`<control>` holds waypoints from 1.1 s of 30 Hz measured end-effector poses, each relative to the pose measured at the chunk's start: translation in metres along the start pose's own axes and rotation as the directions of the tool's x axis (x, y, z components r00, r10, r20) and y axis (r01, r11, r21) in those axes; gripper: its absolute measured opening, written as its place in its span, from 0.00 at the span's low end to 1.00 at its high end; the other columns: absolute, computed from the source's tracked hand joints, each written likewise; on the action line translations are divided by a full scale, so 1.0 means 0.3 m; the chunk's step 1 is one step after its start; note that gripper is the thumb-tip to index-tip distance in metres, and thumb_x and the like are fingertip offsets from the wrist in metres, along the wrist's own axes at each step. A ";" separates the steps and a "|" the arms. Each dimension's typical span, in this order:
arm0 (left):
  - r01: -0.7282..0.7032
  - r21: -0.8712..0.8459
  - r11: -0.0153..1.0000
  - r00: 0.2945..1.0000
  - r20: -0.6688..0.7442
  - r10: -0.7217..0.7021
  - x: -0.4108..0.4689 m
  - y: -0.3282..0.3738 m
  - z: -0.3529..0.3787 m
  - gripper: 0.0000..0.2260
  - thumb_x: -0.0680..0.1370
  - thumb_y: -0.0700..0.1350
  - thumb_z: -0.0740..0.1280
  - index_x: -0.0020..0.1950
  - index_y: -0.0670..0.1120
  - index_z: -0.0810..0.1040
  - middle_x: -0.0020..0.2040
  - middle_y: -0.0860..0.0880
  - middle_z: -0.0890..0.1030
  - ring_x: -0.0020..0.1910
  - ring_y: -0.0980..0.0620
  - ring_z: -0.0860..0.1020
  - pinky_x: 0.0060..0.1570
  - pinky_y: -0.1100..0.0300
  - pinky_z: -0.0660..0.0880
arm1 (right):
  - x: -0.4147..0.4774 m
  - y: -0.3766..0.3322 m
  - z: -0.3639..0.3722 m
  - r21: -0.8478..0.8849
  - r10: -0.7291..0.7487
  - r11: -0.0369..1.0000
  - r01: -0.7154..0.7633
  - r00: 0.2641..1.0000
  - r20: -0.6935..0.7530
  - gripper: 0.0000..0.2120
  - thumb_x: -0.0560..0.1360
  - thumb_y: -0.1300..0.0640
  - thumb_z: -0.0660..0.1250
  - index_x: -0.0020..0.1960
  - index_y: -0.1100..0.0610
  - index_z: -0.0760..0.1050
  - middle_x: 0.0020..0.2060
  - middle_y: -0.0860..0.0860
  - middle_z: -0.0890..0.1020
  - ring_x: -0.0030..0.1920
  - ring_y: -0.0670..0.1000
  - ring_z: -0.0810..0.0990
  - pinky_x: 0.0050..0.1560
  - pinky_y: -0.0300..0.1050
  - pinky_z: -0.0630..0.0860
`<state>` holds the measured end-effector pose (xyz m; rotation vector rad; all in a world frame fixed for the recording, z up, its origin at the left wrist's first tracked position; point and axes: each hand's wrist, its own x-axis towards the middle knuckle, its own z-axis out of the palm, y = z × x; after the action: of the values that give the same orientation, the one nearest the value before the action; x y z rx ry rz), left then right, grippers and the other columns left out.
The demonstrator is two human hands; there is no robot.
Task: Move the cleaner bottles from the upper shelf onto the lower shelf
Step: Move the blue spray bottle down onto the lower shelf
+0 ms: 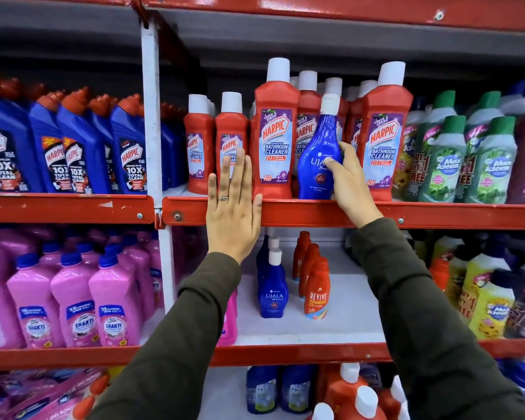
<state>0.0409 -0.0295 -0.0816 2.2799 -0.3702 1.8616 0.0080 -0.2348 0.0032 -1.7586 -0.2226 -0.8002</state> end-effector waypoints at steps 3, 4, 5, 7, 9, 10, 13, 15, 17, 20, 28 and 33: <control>-0.004 0.000 1.000 1.000 0.002 0.004 0.002 -0.002 -0.001 0.27 0.87 0.51 0.49 0.84 0.43 0.48 0.85 0.45 0.52 0.84 0.47 0.45 0.82 0.47 0.43 | 0.004 -0.021 -0.009 0.066 -0.038 0.997 0.041 0.998 -0.051 0.22 0.78 0.55 0.60 0.72 0.55 0.66 0.68 0.54 0.74 0.66 0.52 0.76 0.66 0.55 0.76; -0.006 0.004 1.000 1.000 0.004 0.006 0.001 -0.001 -0.002 0.27 0.87 0.50 0.49 0.84 0.43 0.48 0.85 0.45 0.52 0.84 0.47 0.44 0.82 0.47 0.42 | 0.001 -0.029 -0.013 0.075 -0.045 0.996 0.050 0.997 -0.056 0.22 0.79 0.55 0.60 0.72 0.56 0.65 0.68 0.54 0.74 0.66 0.51 0.76 0.66 0.53 0.77; -0.008 0.011 1.000 1.000 0.009 0.008 0.001 0.000 -0.002 0.27 0.87 0.51 0.49 0.84 0.44 0.48 0.85 0.45 0.51 0.84 0.48 0.42 0.82 0.48 0.41 | -0.002 -0.036 -0.017 0.093 -0.055 0.994 0.061 0.997 -0.060 0.22 0.80 0.55 0.60 0.73 0.56 0.65 0.69 0.54 0.73 0.67 0.51 0.75 0.65 0.51 0.77; -0.010 0.027 1.000 1.000 0.027 0.010 0.002 -0.001 0.000 0.27 0.87 0.51 0.46 0.85 0.44 0.47 0.85 0.45 0.50 0.83 0.50 0.37 0.82 0.50 0.38 | -0.014 -0.050 -0.020 0.121 -0.076 0.989 0.083 0.995 -0.065 0.22 0.80 0.55 0.59 0.74 0.56 0.65 0.69 0.54 0.73 0.68 0.52 0.75 0.65 0.50 0.77; -0.018 0.048 0.999 0.999 0.043 0.016 0.004 -0.002 -0.001 0.27 0.87 0.52 0.42 0.84 0.43 0.46 0.85 0.45 0.50 0.82 0.51 0.34 0.82 0.51 0.35 | -0.040 -0.061 -0.021 0.136 -0.081 0.987 0.087 0.996 -0.049 0.23 0.79 0.53 0.60 0.73 0.55 0.65 0.69 0.53 0.73 0.67 0.51 0.75 0.66 0.54 0.77; -0.020 0.057 0.998 0.999 0.048 0.017 0.005 -0.001 -0.002 0.27 0.87 0.52 0.42 0.84 0.43 0.47 0.85 0.45 0.50 0.82 0.51 0.33 0.81 0.52 0.34 | -0.060 -0.065 -0.020 0.143 -0.079 0.986 0.083 0.996 -0.036 0.23 0.79 0.52 0.60 0.73 0.55 0.66 0.68 0.53 0.73 0.67 0.51 0.76 0.65 0.54 0.77; 0.001 0.054 0.999 0.999 0.048 -0.004 -0.005 -0.005 -0.009 0.27 0.87 0.52 0.44 0.84 0.42 0.48 0.85 0.45 0.49 0.82 0.53 0.33 0.81 0.53 0.33 | -0.129 -0.049 -0.008 0.161 -0.070 0.984 0.069 0.998 0.003 0.22 0.78 0.52 0.61 0.72 0.53 0.67 0.68 0.52 0.74 0.67 0.52 0.76 0.66 0.55 0.77; 0.029 0.028 0.999 0.999 0.040 -0.031 -0.028 -0.008 -0.016 0.27 0.87 0.51 0.46 0.84 0.41 0.49 0.85 0.45 0.49 0.82 0.53 0.34 0.82 0.52 0.35 | -0.182 -0.028 0.009 0.194 -0.053 0.980 0.049 0.998 0.016 0.20 0.78 0.52 0.61 0.69 0.50 0.68 0.67 0.51 0.75 0.66 0.52 0.76 0.67 0.58 0.75; 0.034 -0.003 0.999 0.999 0.026 -0.034 -0.064 -0.008 -0.026 0.27 0.87 0.50 0.47 0.84 0.41 0.50 0.85 0.44 0.51 0.82 0.53 0.35 0.82 0.52 0.36 | -0.233 -0.005 0.035 0.244 -0.035 0.969 0.028 0.999 0.025 0.17 0.77 0.53 0.62 0.65 0.46 0.70 0.66 0.51 0.76 0.66 0.52 0.77 0.68 0.60 0.74; 0.033 -0.044 0.999 0.999 0.024 -0.032 -0.139 -0.006 -0.032 0.27 0.86 0.49 0.47 0.84 0.42 0.50 0.85 0.45 0.51 0.83 0.52 0.38 0.82 0.52 0.36 | -0.324 0.040 0.073 0.298 -0.027 0.954 0.013 0.999 0.042 0.17 0.77 0.54 0.62 0.65 0.46 0.72 0.65 0.51 0.77 0.65 0.52 0.78 0.64 0.52 0.77; 0.113 -0.099 0.989 0.990 0.101 -0.103 -0.416 -0.035 0.011 0.31 0.84 0.48 0.52 0.84 0.45 0.42 0.85 0.50 0.39 0.84 0.51 0.39 0.81 0.52 0.35 | -0.537 0.276 0.184 0.190 0.006 0.981 -0.026 0.995 0.102 0.19 0.77 0.57 0.64 0.67 0.48 0.72 0.64 0.47 0.79 0.65 0.48 0.78 0.68 0.50 0.73; 0.169 -0.103 0.980 0.971 0.187 -0.148 -0.604 -0.066 0.046 0.31 0.83 0.47 0.53 0.84 0.41 0.47 0.85 0.50 0.38 0.84 0.51 0.40 0.82 0.52 0.36 | -0.639 0.400 0.206 0.099 0.063 0.992 -0.079 0.986 0.157 0.20 0.80 0.58 0.64 0.71 0.50 0.69 0.66 0.47 0.77 0.66 0.48 0.76 0.68 0.53 0.74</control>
<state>0.0257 0.0001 -0.2615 2.3273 -0.3036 1.5238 -0.0483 -0.1743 -0.2161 -1.7196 -0.2980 -0.5917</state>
